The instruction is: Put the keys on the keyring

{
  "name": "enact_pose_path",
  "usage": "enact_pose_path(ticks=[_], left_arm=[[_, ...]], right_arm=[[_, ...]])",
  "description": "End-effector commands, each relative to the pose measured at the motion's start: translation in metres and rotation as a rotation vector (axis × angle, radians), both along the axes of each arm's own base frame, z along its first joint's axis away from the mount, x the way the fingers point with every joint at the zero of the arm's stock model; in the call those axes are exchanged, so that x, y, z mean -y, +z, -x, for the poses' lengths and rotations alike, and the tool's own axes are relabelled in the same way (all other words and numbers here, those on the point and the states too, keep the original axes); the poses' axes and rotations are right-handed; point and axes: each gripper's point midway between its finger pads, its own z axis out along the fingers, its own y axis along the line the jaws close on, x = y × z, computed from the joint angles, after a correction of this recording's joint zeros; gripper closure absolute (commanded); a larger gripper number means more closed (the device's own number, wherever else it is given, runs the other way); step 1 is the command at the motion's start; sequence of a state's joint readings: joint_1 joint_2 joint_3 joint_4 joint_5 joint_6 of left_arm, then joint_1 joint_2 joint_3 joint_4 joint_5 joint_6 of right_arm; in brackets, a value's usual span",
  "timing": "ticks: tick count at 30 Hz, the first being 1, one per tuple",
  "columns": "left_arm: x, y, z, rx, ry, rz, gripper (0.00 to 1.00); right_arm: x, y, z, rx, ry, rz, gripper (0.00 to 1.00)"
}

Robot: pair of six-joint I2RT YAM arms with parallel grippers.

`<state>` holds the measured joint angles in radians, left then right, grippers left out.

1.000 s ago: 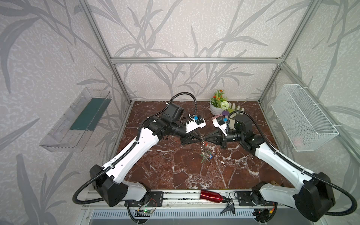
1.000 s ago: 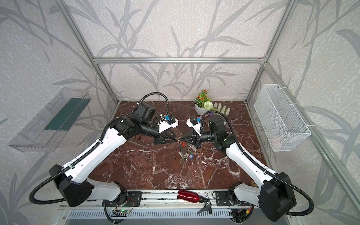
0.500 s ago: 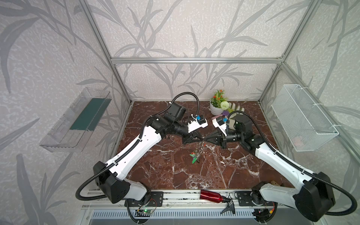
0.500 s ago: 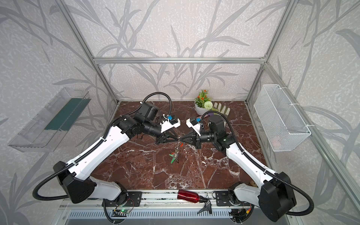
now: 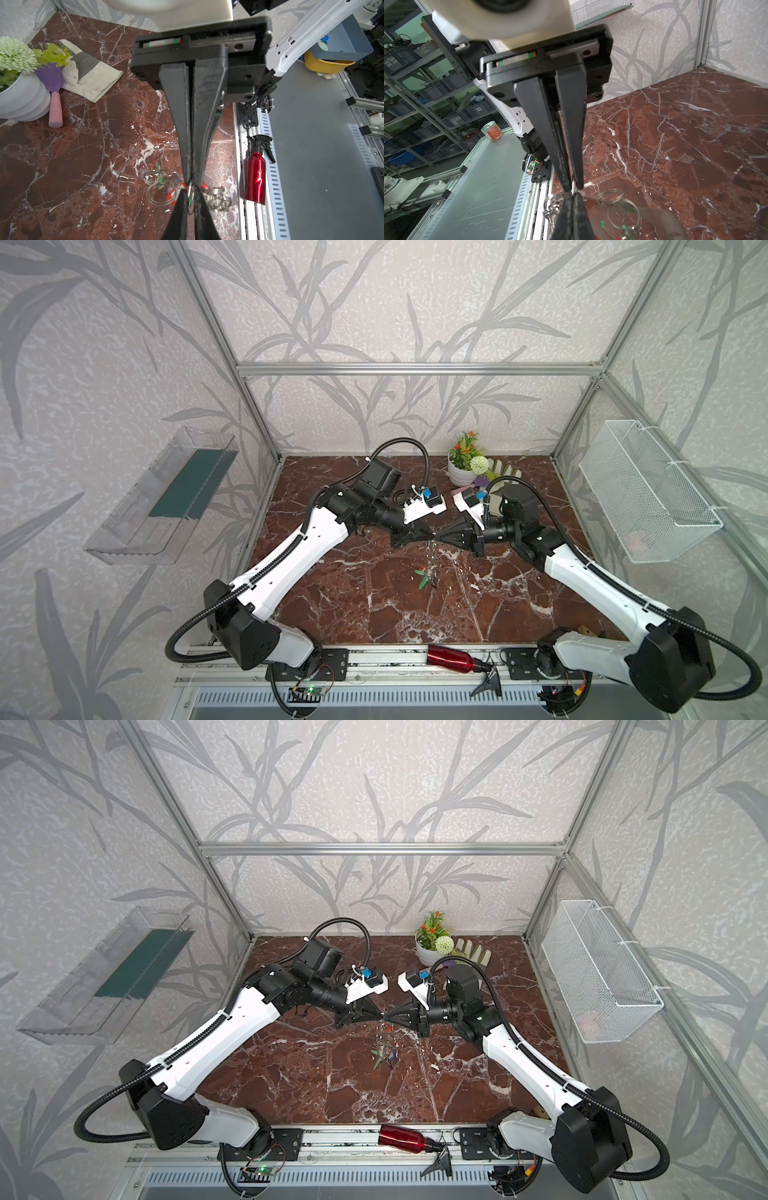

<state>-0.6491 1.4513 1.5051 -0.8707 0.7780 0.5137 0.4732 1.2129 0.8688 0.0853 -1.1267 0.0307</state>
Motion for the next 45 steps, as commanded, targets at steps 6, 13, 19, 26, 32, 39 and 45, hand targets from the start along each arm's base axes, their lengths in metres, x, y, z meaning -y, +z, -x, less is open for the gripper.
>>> enact_pose_path(ticks=[6, 13, 19, 26, 32, 39, 45], left_arm=[[0.004, 0.006, 0.004, 0.02, -0.037, -0.001, 0.98], [0.008, 0.005, -0.003, 0.065, 0.028, 0.041, 1.0], [0.009, 0.02, -0.01, 0.134, 0.111, 0.161, 1.0], [0.011, 0.042, -0.008, 0.147, 0.182, 0.389, 1.0], [0.011, 0.053, -0.006, 0.164, 0.243, 0.531, 1.0], [0.01, 0.061, -0.007, 0.175, 0.304, 0.647, 1.0], [0.01, 0.071, -0.01, 0.16, 0.337, 0.744, 1.0]], right_arm=[[-0.003, 0.021, 0.002, 0.067, 0.033, -0.047, 1.0], [-0.002, 0.023, -0.001, 0.072, 0.006, -0.043, 0.98], [0.011, 0.038, -0.01, 0.049, -0.076, -0.075, 0.73], [0.03, 0.036, -0.018, 0.022, -0.182, -0.093, 0.69], [0.032, 0.027, -0.017, -0.009, -0.196, -0.104, 0.62], [0.027, 0.03, -0.018, -0.035, -0.146, -0.133, 0.61], [0.025, 0.03, -0.021, -0.045, -0.133, -0.138, 0.62]])
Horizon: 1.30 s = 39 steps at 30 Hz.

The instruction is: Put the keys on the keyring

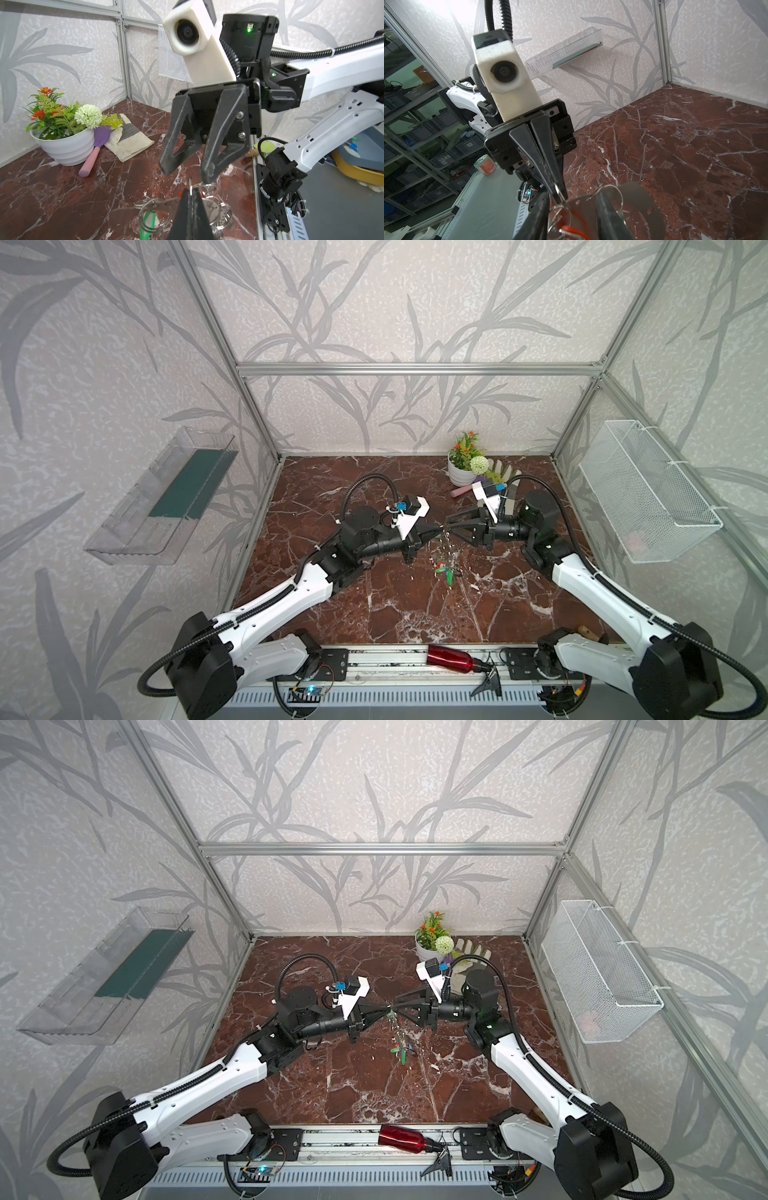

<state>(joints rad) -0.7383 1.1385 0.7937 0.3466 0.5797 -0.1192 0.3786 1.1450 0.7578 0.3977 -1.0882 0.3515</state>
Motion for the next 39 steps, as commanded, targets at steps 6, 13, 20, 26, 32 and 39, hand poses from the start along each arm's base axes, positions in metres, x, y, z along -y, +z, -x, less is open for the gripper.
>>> enact_pose_path(ticks=[6, 13, 20, 26, 32, 39], left_arm=[[-0.007, 0.058, -0.006, 0.077, 0.061, 0.268, 1.0], [0.001, 0.059, -0.007, 0.061, 0.034, 0.327, 1.0], [0.006, 0.062, -0.009, 0.059, 0.033, 0.364, 1.0], [0.014, 0.057, -0.009, 0.036, 0.01, 0.374, 1.0], [0.004, 0.05, -0.02, 0.032, 0.099, 0.386, 1.0], [0.0, 0.051, -0.018, 0.034, 0.101, 0.384, 1.0]], right_arm=[[-0.002, 0.011, 0.001, 0.025, 0.041, -0.037, 0.71], [-0.004, 0.014, 0.0, 0.02, 0.056, -0.056, 0.85], [-0.009, 0.009, -0.001, -0.004, 0.08, -0.059, 0.89], [-0.011, 0.008, -0.002, -0.008, 0.086, -0.057, 0.8], [-0.006, 0.006, -0.01, -0.037, 0.057, -0.062, 0.77], [0.007, 0.008, -0.011, -0.072, 0.041, -0.113, 0.76]])
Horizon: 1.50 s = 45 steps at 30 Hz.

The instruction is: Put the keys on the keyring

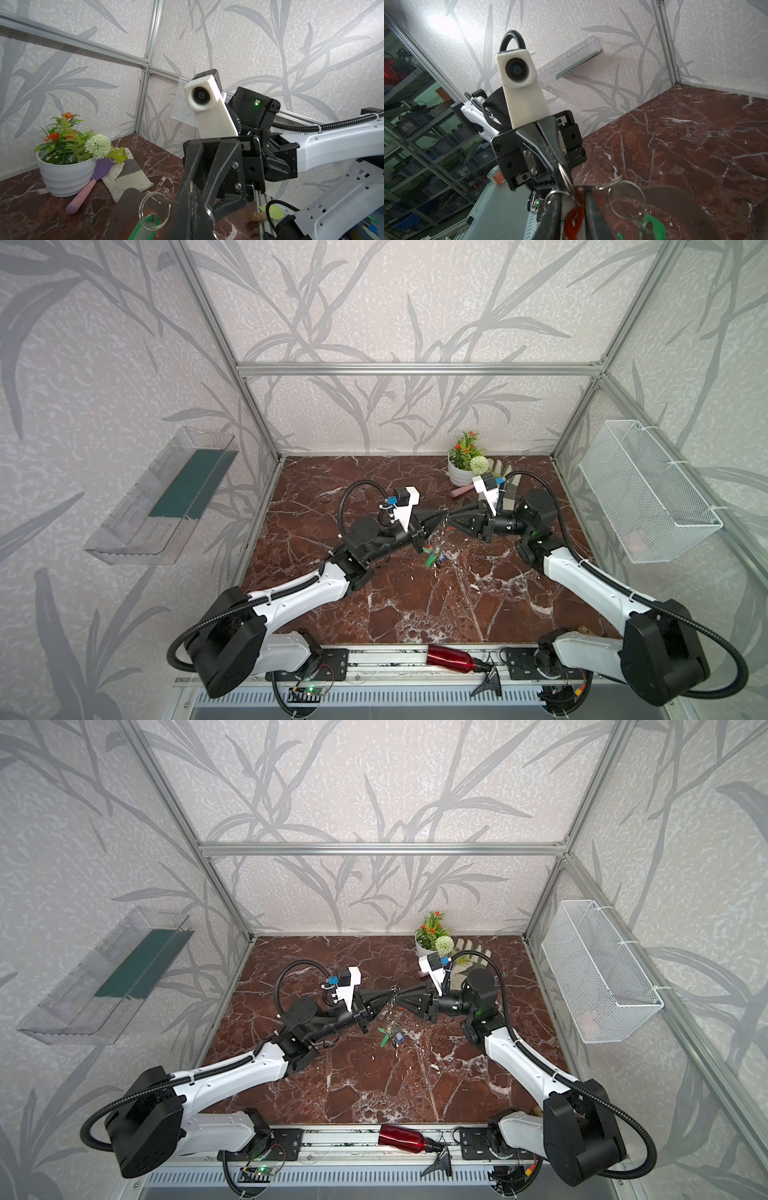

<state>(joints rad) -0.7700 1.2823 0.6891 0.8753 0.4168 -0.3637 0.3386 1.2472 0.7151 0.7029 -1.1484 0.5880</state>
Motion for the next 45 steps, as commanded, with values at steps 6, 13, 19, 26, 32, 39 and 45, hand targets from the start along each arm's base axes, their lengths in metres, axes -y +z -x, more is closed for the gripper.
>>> enact_pose_path(ticks=[6, 13, 19, 26, 32, 39, 45], left_arm=[[-0.009, 0.032, 0.015, 0.072, -0.024, 0.077, 1.0], [-0.006, 0.033, 0.018, 0.068, -0.052, 0.084, 1.0], [-0.006, 0.035, 0.02, 0.07, -0.063, 0.086, 1.0], [-0.007, 0.038, 0.021, 0.077, -0.064, 0.089, 1.0], [-0.006, 0.037, 0.021, 0.074, -0.067, 0.09, 1.0], [-0.005, 0.034, 0.019, 0.065, -0.063, 0.084, 1.0], [-0.005, 0.031, 0.017, 0.05, -0.059, 0.07, 1.0]], right_arm=[[0.024, 0.024, -0.002, 0.037, -0.045, -0.07, 0.7], [0.022, 0.037, -0.003, 0.072, -0.034, -0.075, 0.68], [0.008, 0.036, 0.001, 0.083, 0.007, -0.068, 0.67], [0.002, 0.033, 0.0, 0.072, 0.025, -0.065, 0.7], [-0.001, 0.03, 0.001, 0.065, 0.038, -0.062, 0.75], [-0.003, 0.027, 0.003, 0.056, 0.05, -0.057, 0.93], [-0.003, 0.027, 0.005, 0.056, 0.058, -0.053, 1.0]])
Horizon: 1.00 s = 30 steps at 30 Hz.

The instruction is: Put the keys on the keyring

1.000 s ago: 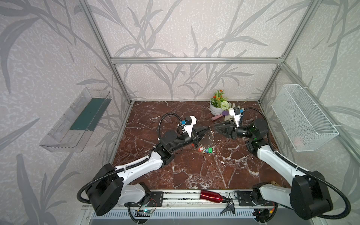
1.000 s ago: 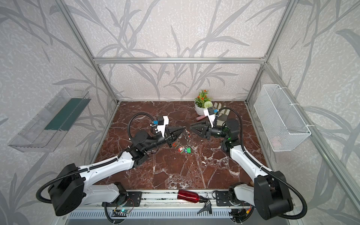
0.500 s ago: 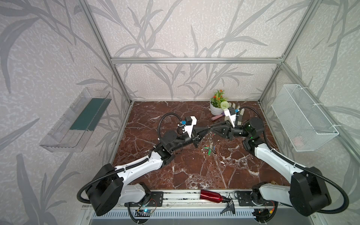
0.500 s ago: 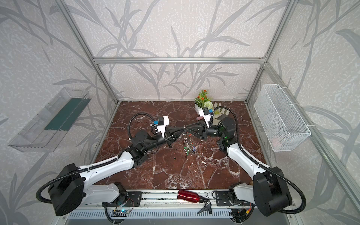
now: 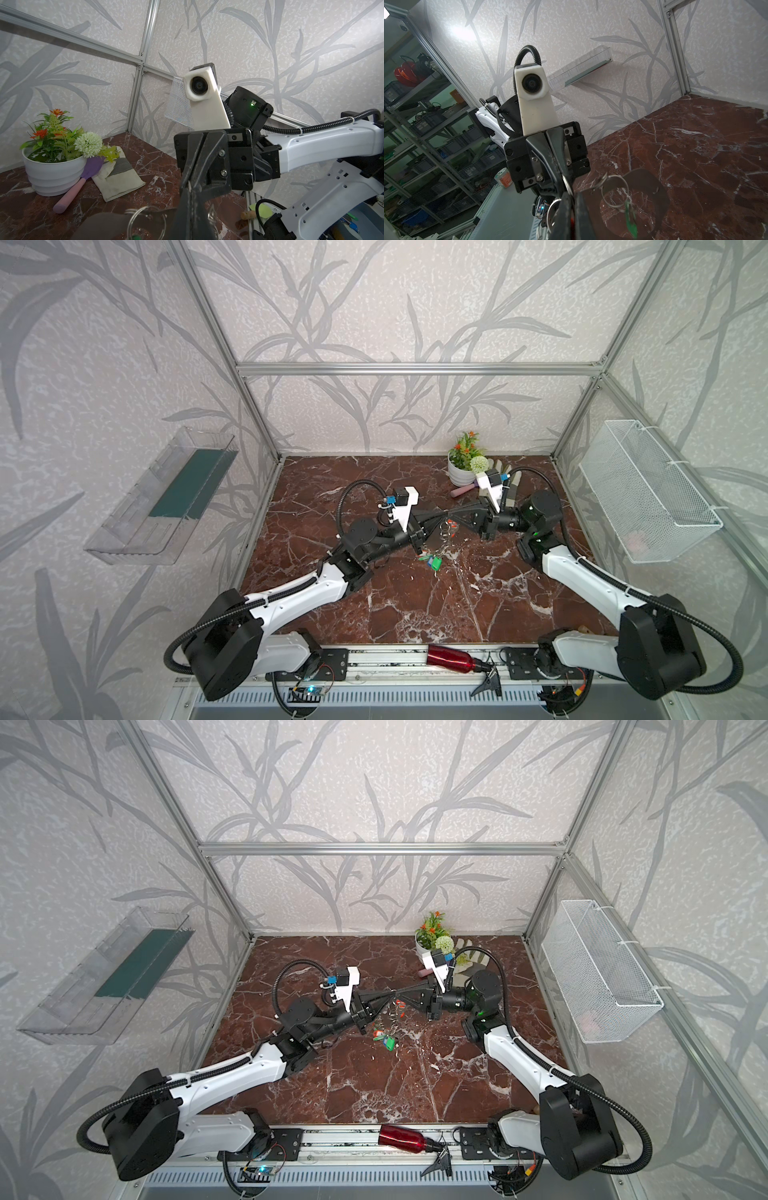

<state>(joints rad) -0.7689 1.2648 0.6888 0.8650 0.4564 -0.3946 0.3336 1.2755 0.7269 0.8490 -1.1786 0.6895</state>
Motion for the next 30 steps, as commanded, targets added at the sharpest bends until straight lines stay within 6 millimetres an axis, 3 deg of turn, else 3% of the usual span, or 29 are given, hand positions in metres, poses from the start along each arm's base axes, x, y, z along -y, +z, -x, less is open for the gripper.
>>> enact_pose_path(ticks=[1, 6, 12, 15, 18, 23, 30], left_arm=[[-0.006, 0.026, 0.008, 0.061, -0.01, 0.055, 1.0], [-0.016, 0.019, 0.002, 0.001, -0.002, -0.012, 1.0], [-0.047, 0.0, 0.006, -0.084, 0.01, -0.17, 0.76], [-0.059, -0.01, 0.02, -0.088, -0.041, -0.286, 0.62], [-0.067, -0.016, 0.038, -0.071, -0.146, -0.403, 0.55], [-0.069, -0.017, 0.052, -0.053, -0.309, -0.557, 0.54], [-0.052, -0.018, 0.025, -0.078, -0.411, -0.675, 0.54]], right_arm=[[-0.002, 0.011, 0.003, 0.033, 0.023, -0.007, 1.0], [-0.001, 0.013, 0.001, 0.043, -0.011, -0.001, 1.0], [0.0, 0.011, -0.003, 0.098, -0.05, 0.036, 1.0], [0.0, 0.011, -0.003, 0.12, -0.05, 0.042, 1.0], [-0.002, 0.008, -0.001, 0.144, -0.036, 0.059, 1.0], [-0.006, -0.001, 0.007, 0.209, -0.012, 0.119, 1.0], [-0.012, -0.002, 0.012, 0.23, 0.023, 0.126, 1.0]])
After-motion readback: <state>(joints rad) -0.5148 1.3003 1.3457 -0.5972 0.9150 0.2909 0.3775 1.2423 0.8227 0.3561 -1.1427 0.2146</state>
